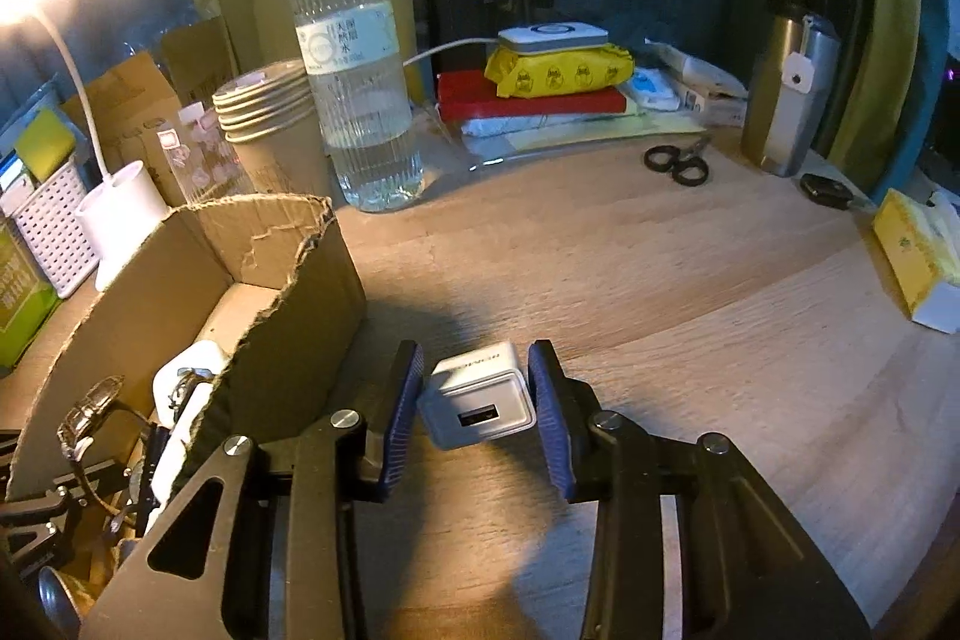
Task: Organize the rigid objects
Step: 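Lift the white charger with the right gripper and carry it over the box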
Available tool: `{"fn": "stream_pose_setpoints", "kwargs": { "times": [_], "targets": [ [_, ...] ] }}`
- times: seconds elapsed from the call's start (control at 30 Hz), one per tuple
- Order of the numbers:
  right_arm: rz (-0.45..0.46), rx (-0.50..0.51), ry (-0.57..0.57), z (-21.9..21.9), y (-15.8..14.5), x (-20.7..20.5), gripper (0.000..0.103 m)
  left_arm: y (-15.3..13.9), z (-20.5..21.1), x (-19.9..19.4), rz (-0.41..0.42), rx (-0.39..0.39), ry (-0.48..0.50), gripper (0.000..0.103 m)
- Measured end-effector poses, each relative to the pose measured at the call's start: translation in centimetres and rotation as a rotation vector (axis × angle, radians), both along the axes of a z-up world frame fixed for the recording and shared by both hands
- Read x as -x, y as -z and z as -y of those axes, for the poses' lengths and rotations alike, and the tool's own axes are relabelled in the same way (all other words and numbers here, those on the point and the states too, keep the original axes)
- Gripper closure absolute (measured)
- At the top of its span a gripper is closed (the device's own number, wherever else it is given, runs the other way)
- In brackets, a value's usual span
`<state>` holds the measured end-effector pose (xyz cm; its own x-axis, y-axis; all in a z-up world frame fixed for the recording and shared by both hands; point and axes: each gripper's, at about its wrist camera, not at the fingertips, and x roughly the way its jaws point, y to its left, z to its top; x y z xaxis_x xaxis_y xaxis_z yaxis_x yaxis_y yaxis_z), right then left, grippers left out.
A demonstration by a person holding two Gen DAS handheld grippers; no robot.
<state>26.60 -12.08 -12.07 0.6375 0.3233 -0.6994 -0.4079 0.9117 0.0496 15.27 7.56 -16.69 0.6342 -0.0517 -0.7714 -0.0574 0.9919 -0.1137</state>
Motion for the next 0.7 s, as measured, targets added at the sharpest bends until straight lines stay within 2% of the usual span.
{"fn": "stream_pose_setpoints", "kwargs": {
  "times": [0.33, 0.7],
  "targets": [
    [0.063, 0.004, -0.017, -0.3, -2.2, 2.1, 0.065, 0.0, 0.0, 0.0, 0.000, 0.000, 0.000, 0.090],
    [0.166, 0.007, -0.066, -1.6, -6.1, 5.4, 0.065, 0.0, 0.0, 0.0, 0.000, 0.000, 0.000, 0.090]
  ]
}}
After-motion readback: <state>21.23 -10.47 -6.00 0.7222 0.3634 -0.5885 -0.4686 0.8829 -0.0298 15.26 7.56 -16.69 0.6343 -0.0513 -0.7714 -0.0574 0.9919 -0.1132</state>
